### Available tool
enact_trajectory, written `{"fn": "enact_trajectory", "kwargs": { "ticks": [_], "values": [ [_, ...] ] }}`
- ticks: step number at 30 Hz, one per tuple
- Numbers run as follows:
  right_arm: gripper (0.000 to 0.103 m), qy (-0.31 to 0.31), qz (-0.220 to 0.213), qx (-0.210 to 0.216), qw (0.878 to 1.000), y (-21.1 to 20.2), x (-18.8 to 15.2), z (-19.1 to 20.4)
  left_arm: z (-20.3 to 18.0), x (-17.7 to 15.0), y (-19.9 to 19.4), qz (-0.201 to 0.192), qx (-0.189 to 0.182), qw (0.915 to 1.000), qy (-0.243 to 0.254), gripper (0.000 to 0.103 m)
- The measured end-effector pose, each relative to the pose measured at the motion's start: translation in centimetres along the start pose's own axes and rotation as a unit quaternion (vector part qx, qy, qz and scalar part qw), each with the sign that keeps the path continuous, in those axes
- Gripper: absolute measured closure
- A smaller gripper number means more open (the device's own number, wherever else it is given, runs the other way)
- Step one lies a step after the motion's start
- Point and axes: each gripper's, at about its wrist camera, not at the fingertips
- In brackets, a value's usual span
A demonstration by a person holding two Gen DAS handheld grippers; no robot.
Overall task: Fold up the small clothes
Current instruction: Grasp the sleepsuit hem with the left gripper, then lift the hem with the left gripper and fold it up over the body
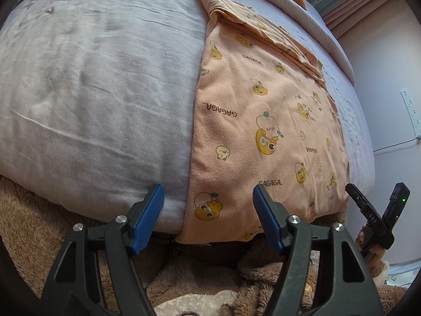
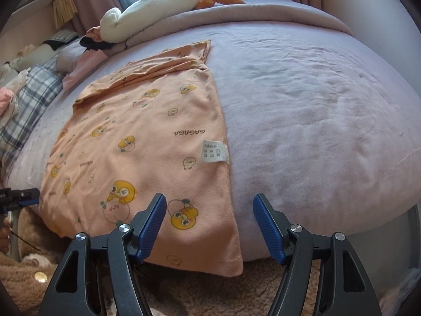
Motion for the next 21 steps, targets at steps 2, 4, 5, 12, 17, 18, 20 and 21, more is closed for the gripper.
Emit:
{"fn": "enact_trajectory", "kwargs": {
  "ticks": [2,4,5,12,17,18,20,21],
  "values": [
    [0.042,0.004,0.008,0.001,1.0,0.1,-0.4,-0.1,0.2,-0.2,0.0,0.003,-0.003,1.0,-0.007,0.034],
    [0.047,0.004,0.01,0.0,1.0,0.0,-0.7,0.0,0.1,-0.5,0.1,0.008,0.001,0.9999,-0.008,0.034],
    [0.049,0.004,0.011,0.001,1.0,0.0,-0.7,0.0,0.0,-0.7,0.2,0.009,0.003,0.9999,-0.005,0.034],
    [0.08,0.002,0.015,0.048,0.999,0.2,-0.7,1.5,-0.7,-1.4,1.2,0.021,0.01,0.9997,0.003,0.034],
    [0.092,0.004,0.007,0.095,0.995,0.2,0.3,2.6,-1.0,-1.3,1.7,0.025,-0.005,0.9996,0.009,0.052],
    [0.095,0.008,0.006,0.105,0.994,0.3,0.6,2.7,-1.0,-1.2,1.8,0.025,-0.003,0.9996,0.009,0.059],
    [0.095,0.018,0.006,0.129,0.991,0.4,1.1,2.8,-1.2,-1.2,1.8,0.021,-0.002,0.9997,0.014,0.08],
    [0.096,0.022,0.004,0.139,0.99,0.3,1.4,2.9,-1.2,-1.1,1.8,0.02,-0.006,0.9997,0.012,0.09]
  ]
}}
Point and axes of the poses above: each gripper's, at about its wrist camera, not at the fingertips, and y roughly the way its jaws point, z to its left, x to its top, and after that the axes turned 13 degrees about -x, right-handed
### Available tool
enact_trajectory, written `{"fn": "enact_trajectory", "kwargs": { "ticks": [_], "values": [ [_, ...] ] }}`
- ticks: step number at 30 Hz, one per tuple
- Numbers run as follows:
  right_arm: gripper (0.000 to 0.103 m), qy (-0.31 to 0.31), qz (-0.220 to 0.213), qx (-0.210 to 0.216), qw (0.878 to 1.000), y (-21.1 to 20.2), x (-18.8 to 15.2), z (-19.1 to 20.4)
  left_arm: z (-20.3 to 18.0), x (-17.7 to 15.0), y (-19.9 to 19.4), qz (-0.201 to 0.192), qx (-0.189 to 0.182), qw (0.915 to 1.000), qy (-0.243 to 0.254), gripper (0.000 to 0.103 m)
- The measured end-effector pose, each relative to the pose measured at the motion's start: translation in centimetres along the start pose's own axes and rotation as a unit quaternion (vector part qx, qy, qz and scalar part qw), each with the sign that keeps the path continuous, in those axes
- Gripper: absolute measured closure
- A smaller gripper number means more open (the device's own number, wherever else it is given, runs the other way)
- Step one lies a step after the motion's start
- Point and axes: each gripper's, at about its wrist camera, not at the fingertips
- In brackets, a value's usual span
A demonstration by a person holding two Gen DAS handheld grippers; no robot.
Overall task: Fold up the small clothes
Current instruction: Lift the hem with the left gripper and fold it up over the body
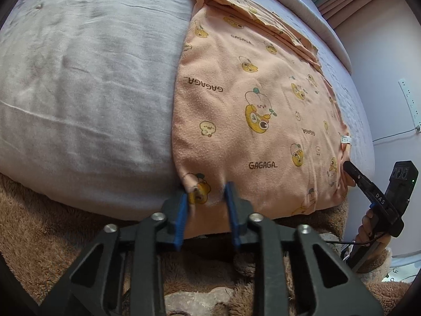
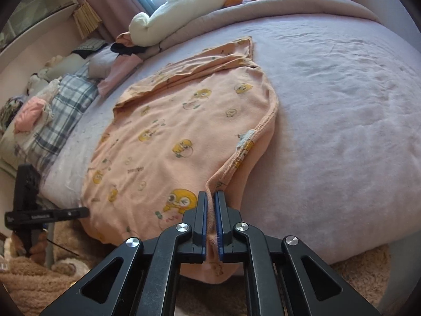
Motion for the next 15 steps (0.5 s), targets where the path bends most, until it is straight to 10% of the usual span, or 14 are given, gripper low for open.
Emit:
{"fn": "enact_trajectory", "kwargs": {
  "ticks": [15],
  "values": [
    [0.096,0.053,-0.048,0.011,0.997,0.3,6.0,-1.2,-1.0,5.6,-2.7,-0.081,-0.093,0.9917,-0.037,0.096]
  ]
}}
Point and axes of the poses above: each gripper's, at about its wrist camera, not at the fingertips, and y roughly the way its jaws point, z to its left, x to its top, and after that the axes turned 13 degrees about -x, right-handed
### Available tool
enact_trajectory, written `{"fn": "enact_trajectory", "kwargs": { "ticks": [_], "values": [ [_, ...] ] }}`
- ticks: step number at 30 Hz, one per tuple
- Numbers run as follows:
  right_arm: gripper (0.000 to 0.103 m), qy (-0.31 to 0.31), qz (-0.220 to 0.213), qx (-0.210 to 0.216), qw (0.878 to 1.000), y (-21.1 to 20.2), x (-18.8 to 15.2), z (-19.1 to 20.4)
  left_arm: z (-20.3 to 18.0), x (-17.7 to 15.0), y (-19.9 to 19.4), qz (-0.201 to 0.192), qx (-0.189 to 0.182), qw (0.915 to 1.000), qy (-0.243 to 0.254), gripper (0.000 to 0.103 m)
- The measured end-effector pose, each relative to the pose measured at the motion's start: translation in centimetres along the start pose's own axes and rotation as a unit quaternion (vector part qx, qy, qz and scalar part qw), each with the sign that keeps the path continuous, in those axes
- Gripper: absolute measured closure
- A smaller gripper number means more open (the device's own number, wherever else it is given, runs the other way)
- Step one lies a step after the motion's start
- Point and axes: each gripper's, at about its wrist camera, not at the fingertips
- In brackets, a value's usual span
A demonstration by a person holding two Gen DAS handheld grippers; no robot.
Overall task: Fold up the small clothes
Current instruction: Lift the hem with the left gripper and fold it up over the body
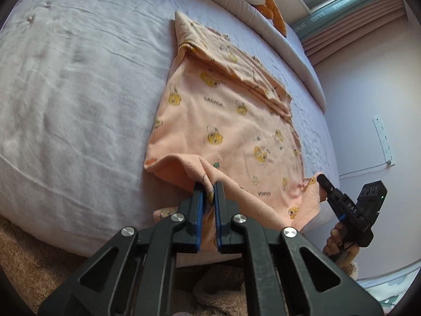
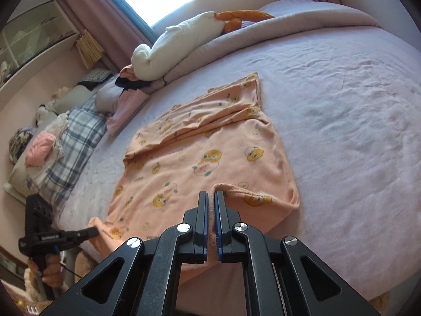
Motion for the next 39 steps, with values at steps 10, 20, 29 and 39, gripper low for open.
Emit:
{"fn": "enact_trajectory", "kwargs": {
  "ticks": [10,20,29,39],
  "values": [
    [0.096,0.063,0.03,-0.071,0.995,4.7,2.9,-2.8,3.0,6.8,1.9,-0.048,-0.001,0.9962,-0.073,0.101],
    [0.096,0.019,0.011,-0.131,0.991,3.7,3.7,-2.3,2.6,7.5,1.6,-0.031,0.029,0.9976,-0.055,0.097],
    [0.096,-0.063,0.01,-0.082,0.995,0.4,2.7,1.3,-0.3,3.6,-1.3,-0.021,0.056,0.9975,0.039,0.093],
    [0.096,-0.171,0.114,0.028,0.978,4.9,-1.9,8.5,1.5,2.9,-3.0,-0.04,0.084,0.9956,0.016,0.09]
  ]
}}
Point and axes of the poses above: each gripper's, at about its wrist camera, not at the fingertips, and y roughly the way its jaws point, z to its left, x to its top, and after that the axes turned 13 degrees about -x, right-handed
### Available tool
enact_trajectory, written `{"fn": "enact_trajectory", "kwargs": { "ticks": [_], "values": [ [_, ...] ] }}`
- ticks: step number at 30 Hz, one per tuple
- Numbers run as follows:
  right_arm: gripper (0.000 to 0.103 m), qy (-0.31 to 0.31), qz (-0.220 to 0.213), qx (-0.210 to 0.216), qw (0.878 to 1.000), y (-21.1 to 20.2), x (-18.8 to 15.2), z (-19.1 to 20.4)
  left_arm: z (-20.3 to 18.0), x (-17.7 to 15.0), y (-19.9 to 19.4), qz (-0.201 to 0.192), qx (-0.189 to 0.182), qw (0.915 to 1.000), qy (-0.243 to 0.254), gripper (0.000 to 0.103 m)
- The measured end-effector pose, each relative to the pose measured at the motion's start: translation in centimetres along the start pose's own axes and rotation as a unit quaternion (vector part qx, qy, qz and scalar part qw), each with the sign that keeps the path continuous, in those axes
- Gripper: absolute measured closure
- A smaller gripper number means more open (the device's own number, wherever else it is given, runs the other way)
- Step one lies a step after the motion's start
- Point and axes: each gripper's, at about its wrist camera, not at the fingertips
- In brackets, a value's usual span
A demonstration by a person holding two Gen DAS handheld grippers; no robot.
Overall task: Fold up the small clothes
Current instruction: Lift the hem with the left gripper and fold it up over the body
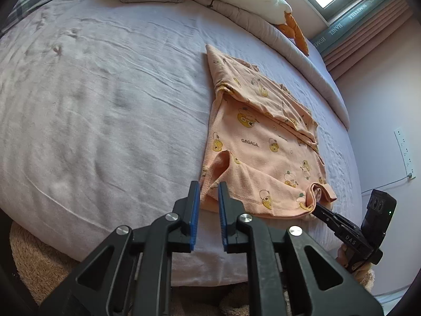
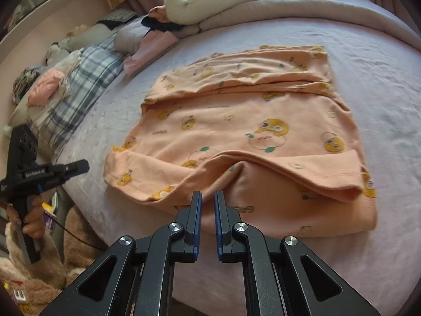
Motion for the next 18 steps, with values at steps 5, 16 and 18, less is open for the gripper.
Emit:
{"fn": "enact_trajectory", "kwargs": {
  "ticks": [5,16,18],
  "values": [
    [0.096,0.004,0.016,-0.006,1.0,2.8,1.5,0.5,0.5,0.1,-0.5,-0.007,0.0,0.9999,-0.01,0.086],
    [0.096,0.023,-0.024,-0.096,0.995,4.4,5.0,-0.8,0.5,0.0,0.6,0.02,-0.013,0.9997,-0.011,0.075],
    [0.096,0.042,-0.019,-0.085,0.995,4.2,5.0,-1.5,0.5,-0.2,1.2,0.036,-0.016,0.9991,-0.013,0.075]
  ]
}}
Point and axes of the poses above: each gripper's, at about its wrist camera, not at the fingertips, and y roughly the way its jaws point, z to its left, x to its top, and after that the axes turned 13 degrees about -x, right-handed
